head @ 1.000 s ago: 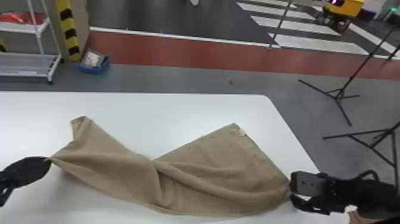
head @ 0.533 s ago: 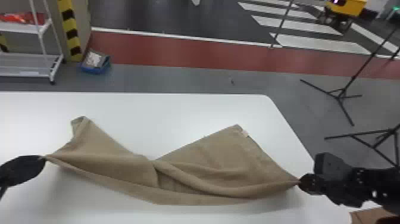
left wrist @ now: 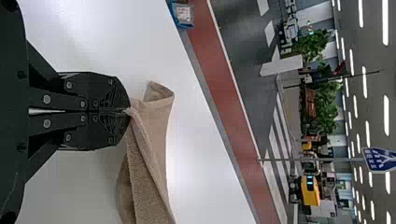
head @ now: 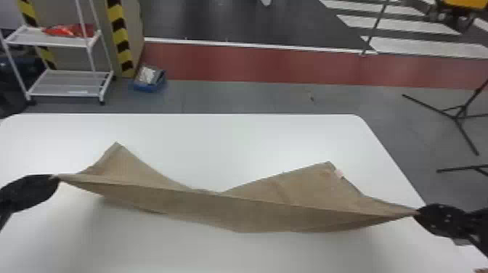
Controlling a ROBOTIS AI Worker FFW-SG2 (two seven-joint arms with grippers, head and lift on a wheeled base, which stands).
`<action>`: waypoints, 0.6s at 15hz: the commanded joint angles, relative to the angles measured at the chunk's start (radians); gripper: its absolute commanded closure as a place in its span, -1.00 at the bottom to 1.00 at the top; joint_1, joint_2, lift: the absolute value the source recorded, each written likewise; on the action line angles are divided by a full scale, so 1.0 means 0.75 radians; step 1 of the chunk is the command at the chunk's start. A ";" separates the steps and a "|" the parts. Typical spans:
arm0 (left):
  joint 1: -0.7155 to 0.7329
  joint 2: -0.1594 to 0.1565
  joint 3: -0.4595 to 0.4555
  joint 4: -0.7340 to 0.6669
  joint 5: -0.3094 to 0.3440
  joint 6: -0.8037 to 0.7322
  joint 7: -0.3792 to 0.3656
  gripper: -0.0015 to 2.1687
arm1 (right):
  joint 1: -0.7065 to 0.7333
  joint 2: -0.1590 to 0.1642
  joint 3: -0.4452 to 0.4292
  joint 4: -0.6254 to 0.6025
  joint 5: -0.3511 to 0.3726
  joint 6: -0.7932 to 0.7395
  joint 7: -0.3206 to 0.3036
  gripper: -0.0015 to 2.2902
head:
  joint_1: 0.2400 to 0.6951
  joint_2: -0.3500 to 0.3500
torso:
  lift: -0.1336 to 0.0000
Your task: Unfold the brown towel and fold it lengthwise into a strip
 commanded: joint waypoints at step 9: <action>0.004 -0.009 0.354 -0.010 -0.002 0.052 -0.222 0.45 | 0.105 0.064 0.037 -0.163 -0.038 0.092 0.004 0.89 | 1.00 0.11 | -0.88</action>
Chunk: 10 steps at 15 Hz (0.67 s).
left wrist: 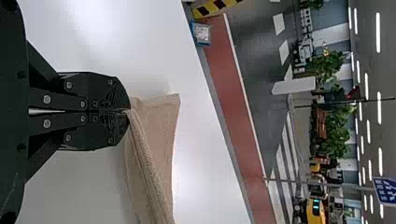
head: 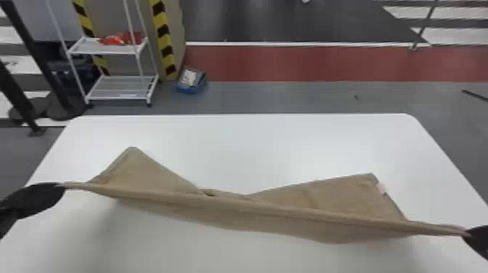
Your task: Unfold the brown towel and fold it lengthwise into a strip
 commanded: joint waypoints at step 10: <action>0.000 -0.005 0.224 -0.077 -0.001 0.094 -0.119 0.45 | -0.008 0.014 -0.042 -0.101 -0.129 0.141 0.004 0.89 | 1.00 0.41 | -0.88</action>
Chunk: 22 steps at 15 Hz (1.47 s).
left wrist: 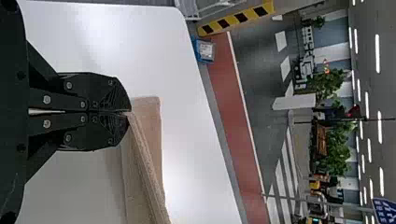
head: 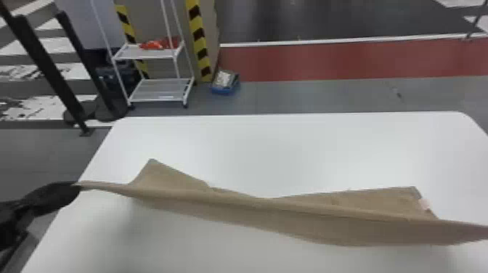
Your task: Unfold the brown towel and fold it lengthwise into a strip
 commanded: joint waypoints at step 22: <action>-1.077 -0.017 -0.734 0.688 -0.216 0.048 0.548 0.98 | -1.432 0.010 0.550 0.902 0.182 0.347 -0.454 0.97 | 0.17 -0.26 | -0.88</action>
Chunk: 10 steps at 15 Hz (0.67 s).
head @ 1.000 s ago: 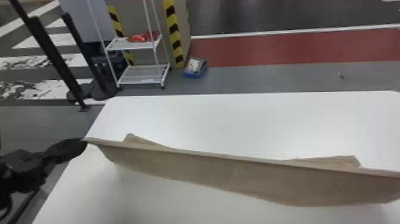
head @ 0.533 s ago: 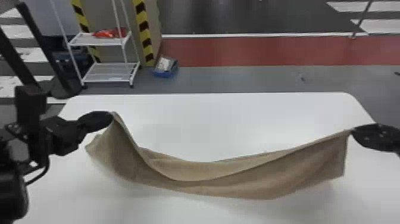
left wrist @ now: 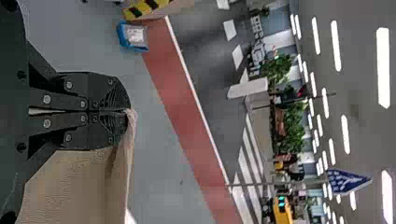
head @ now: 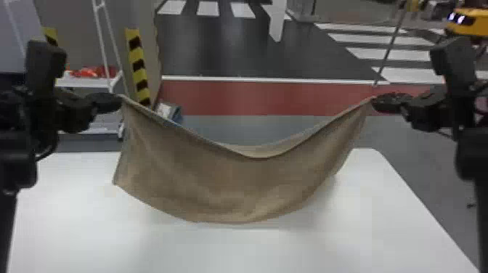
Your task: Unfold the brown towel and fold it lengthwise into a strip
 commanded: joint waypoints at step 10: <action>0.935 -0.004 0.674 -0.334 0.328 -0.802 -0.042 0.98 | 0.893 0.028 -0.277 -0.437 -0.260 -0.541 0.160 0.97 | 0.53 0.40 | -0.88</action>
